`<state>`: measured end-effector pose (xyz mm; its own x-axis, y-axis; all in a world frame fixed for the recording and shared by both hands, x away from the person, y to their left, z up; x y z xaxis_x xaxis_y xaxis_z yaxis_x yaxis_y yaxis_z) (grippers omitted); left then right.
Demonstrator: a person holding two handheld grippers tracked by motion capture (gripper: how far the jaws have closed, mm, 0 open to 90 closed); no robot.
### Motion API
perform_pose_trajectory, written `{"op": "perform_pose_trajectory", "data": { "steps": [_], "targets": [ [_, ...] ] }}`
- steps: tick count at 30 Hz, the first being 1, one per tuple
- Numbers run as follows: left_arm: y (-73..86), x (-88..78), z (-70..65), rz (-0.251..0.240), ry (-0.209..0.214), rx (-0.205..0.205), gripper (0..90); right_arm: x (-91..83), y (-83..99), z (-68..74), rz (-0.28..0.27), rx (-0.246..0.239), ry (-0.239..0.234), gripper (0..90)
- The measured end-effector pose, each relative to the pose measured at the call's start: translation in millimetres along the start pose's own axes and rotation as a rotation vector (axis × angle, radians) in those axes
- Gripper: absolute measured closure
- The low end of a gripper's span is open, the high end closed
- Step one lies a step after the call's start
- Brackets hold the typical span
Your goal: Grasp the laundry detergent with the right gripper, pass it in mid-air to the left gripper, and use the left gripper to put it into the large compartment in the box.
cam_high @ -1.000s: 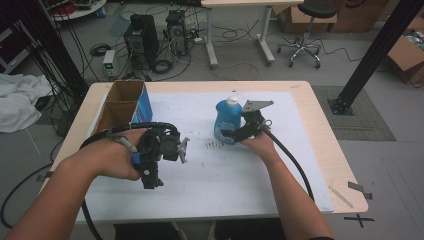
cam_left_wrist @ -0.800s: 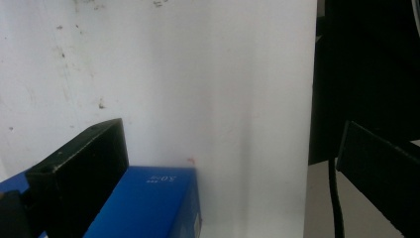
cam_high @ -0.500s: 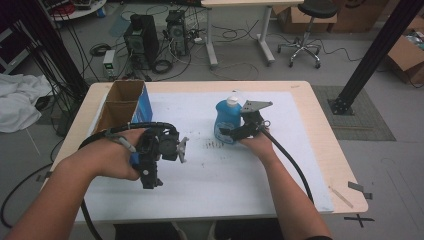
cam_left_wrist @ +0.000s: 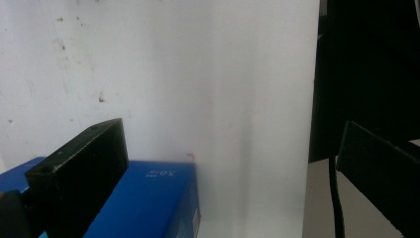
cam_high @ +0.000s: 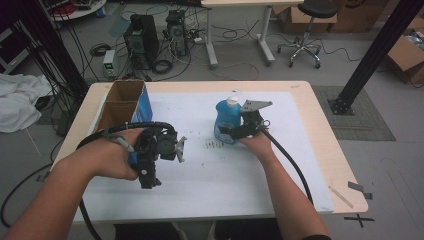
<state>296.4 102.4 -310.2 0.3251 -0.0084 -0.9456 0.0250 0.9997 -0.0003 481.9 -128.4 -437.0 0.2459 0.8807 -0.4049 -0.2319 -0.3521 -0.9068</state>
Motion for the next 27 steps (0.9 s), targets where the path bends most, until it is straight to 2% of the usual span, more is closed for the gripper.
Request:
{"op": "perform_pose_trajectory", "data": {
  "steps": [9, 27],
  "targets": [
    [-0.7, 0.8, 0.8, 0.003, 0.0, -0.002, 0.2, -0.2, 0.7, 0.3, 0.006, 0.0, -0.016, 21.4],
    [-0.9, 2.3, 2.3, 0.007, -0.006, -0.002, 0.3, -1.9, 1.1, -0.6, 0.003, -0.007, -0.012, 28.0]
  ]
}}
Point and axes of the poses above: each handheld gripper's, and its own axes: x roughly forward along the jaws, y roughly out of its underside, z roughly to its left, the point moved 5 cm from there along x, roughly forward along the jaws, and after that the axes turned 11 degrees about -y, right-handed, at the moved point
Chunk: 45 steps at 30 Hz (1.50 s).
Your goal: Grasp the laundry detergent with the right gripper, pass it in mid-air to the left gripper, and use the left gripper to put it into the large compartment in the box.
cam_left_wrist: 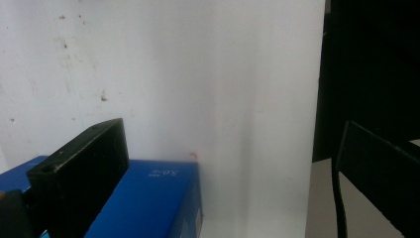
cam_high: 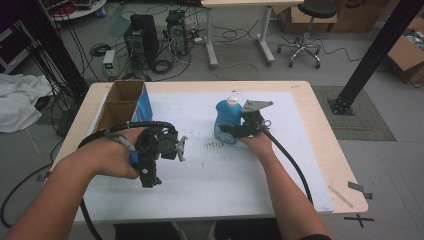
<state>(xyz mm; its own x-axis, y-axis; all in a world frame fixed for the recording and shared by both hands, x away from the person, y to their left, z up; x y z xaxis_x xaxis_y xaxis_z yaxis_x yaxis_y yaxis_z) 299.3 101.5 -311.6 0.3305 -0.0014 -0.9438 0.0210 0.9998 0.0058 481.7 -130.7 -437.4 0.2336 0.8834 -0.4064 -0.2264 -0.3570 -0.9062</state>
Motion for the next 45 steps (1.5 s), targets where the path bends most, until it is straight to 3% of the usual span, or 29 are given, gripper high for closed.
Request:
{"op": "perform_pose_trajectory", "data": {
  "steps": [27, 38, 45],
  "targets": [
    [-0.1, 2.9, 2.5, 0.011, -0.01, -0.001, 0.7, 2.1, 1.4, 2.3, 0.012, -0.044, -0.007, 45.1],
    [0.7, 3.5, 4.2, 0.013, -0.01, -0.008, 0.7, -5.1, -3.6, 7.5, 0.044, -0.063, -0.055, 46.9],
    [-3.0, -4.4, 11.0, 0.011, -0.023, -0.008, 0.7, -26.3, -27.6, 22.6, 0.05, -0.116, -0.111, 47.2]
  ]
}}
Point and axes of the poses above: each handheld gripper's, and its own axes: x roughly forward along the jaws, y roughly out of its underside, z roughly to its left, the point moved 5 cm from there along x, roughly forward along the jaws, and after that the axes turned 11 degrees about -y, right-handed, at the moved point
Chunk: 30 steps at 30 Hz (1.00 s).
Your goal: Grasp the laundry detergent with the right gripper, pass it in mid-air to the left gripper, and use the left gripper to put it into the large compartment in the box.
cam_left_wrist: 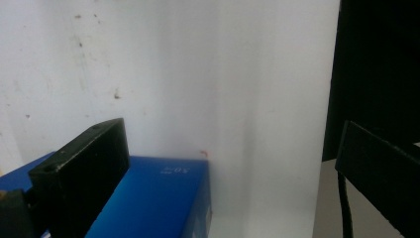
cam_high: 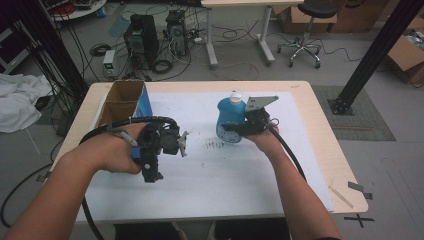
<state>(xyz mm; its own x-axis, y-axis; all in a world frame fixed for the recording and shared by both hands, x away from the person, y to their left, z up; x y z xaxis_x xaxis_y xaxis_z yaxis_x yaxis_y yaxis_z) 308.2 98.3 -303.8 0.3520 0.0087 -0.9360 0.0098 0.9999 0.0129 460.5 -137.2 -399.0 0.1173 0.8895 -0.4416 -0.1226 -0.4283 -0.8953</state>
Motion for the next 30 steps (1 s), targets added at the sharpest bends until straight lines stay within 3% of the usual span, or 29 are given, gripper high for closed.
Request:
{"op": "perform_pose_trajectory", "data": {
  "steps": [8, 12, 14, 15, 25, 30],
  "targets": [
    [-4.1, -9.0, 9.5, -0.005, -0.003, -0.004, 0.4, -16.3, -29.9, 24.2, 0.029, -0.072, -0.101, 47.2],
    [-6.6, -15.7, 15.7, -0.01, 0.001, -0.013, 0.3, -19.7, -45.7, 49.4, 0.076, -0.155, -0.182, 47.1],
    [-7.5, -17.4, 16.6, -0.016, 0.002, -0.015, 0.2, -19.4, -47.2, 53.2, 0.082, -0.165, -0.191, 47.0],
    [-8.5, -18.8, 17.2, -0.02, 0.003, -0.015, 0.3, -18.5, -50.2, 63.1, 0.096, -0.19, -0.223, 47.0],
    [-20.9, -22.0, 18.3, -0.025, 0.046, -0.025, 0.1, -5.6, -48.2, 98.4, 0.105, -0.247, -0.343, 46.9],
    [-25.4, -21.6, 18.3, -0.025, 0.055, -0.022, 0.1, 2.8, -42.9, 106.6, 0.092, -0.246, -0.368, 46.9]
  ]
}}
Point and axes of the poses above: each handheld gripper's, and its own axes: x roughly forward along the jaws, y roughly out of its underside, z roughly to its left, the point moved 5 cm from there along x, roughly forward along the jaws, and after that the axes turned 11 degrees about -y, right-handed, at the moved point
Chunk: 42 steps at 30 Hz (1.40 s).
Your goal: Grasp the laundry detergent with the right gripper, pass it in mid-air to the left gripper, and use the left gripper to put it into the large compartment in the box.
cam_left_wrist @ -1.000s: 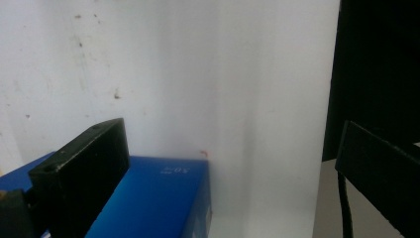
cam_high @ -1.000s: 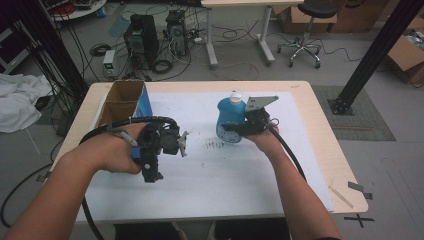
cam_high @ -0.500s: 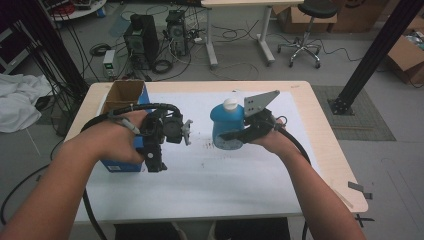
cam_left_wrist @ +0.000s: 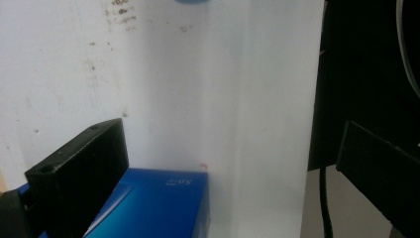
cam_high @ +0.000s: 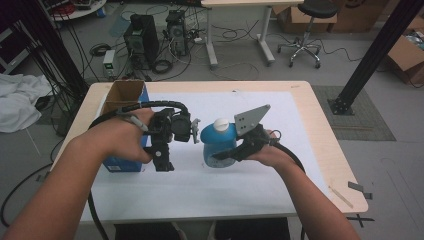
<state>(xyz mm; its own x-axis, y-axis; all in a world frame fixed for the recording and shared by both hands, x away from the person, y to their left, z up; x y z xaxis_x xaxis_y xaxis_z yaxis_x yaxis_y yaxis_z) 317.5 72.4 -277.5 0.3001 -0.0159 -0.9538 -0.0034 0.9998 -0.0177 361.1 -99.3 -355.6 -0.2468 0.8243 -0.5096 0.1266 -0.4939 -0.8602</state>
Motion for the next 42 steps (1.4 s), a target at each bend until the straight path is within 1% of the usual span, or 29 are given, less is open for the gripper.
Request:
{"op": "perform_pose_trajectory", "data": {
  "steps": [1, 2, 3, 6, 7, 8, 11, 12, 13, 15, 17, 22, 26, 32, 34, 37, 39, 42],
  "targets": [
    [-2.1, 0.4, -0.2, -0.001, 0.003, -0.002, 0.1, 7.2, 1.9, 2.1, -0.006, -0.004, -0.008, 46.9],
    [-2.1, 0.4, -0.2, -0.001, 0.003, -0.002, 0.1, 7.2, 1.9, 2.1, -0.006, -0.004, -0.008, 46.9],
    [-3.5, 0.5, -0.3, 0.002, 0.006, -0.001, 0.1, 15.1, 4.0, 3.8, -0.008, -0.006, -0.018, 46.9],
    [-6.7, 1.0, -1.0, 0.001, 0.012, -0.005, 0.1, 26.7, 6.6, 6.0, -0.008, -0.005, -0.029, 46.8],
    [-7.9, 1.1, -1.0, 0.003, 0.014, -0.004, 0.1, 26.7, 6.6, 6.0, -0.008, -0.005, -0.029, 46.8],
    [-9.6, 1.7, -1.0, 0.001, 0.014, -0.003, 0.1, 36.2, 8.5, 7.6, -0.008, -0.006, -0.037, 46.8],
    [-13.0, 2.8, -1.8, 0.002, 0.018, -0.001, 0.1, 46.5, 10.1, 9.0, -0.014, -0.004, -0.045, 46.9],
    [-15.4, 3.6, -2.3, 0.002, 0.026, -0.001, 0.1, 49.8, 10.2, 9.3, -0.016, -0.004, -0.046, 46.8],
    [-15.4, 3.6, -2.3, 0.002, 0.026, -0.001, 0.1, 49.8, 10.2, 9.3, -0.016, -0.004, -0.046, 46.8],
    [-17.6, 4.1, -2.6, 0.005, 0.029, 0.001, 0.1, 56.1, 9.9, 9.7, -0.018, -0.005, -0.05, 46.8],
    [-20.2, 5.1, -3.3, 0.005, 0.031, 0.002, 0.1, 64.8, 9.1, 10.1, -0.021, -0.002, -0.054, 46.8],
    [-23.4, 7.1, -4.0, 0.004, 0.036, 0.003, 0.1, 74.2, 7.6, 9.1, -0.023, 0.0, -0.046, 46.8],
    [-26.6, 12.2, -4.9, 0.011, 0.045, -0.003, 0.1, 80.4, 4.5, 8.3, -0.032, 0.0, -0.045, 46.8],
    [-28.0, 15.6, -5.2, 0.014, 0.047, -0.007, 0.1, 85.7, 0.8, 7.0, -0.042, -0.004, -0.04, 46.7],
    [-28.3, 16.5, -5.5, 0.012, 0.049, -0.01, 0.1, 86.6, 0.2, 6.3, -0.045, -0.012, -0.04, 46.7],
    [-29.2, 19.0, -6.4, 0.014, 0.048, -0.01, 0.1, 89.1, -1.1, 6.5, -0.048, -0.001, -0.04, 46.7],
    [-29.8, 21.7, -7.5, 0.018, 0.049, -0.009, 0.1, 91.8, -1.6, 7.2, -0.048, 0.021, -0.038, 46.7],
    [-30.1, 24.3, -8.4, 0.012, 0.05, -0.014, 0.1, 94.4, -2.2, 4.9, -0.054, 0.008, -0.031, 46.7]
  ]
}}
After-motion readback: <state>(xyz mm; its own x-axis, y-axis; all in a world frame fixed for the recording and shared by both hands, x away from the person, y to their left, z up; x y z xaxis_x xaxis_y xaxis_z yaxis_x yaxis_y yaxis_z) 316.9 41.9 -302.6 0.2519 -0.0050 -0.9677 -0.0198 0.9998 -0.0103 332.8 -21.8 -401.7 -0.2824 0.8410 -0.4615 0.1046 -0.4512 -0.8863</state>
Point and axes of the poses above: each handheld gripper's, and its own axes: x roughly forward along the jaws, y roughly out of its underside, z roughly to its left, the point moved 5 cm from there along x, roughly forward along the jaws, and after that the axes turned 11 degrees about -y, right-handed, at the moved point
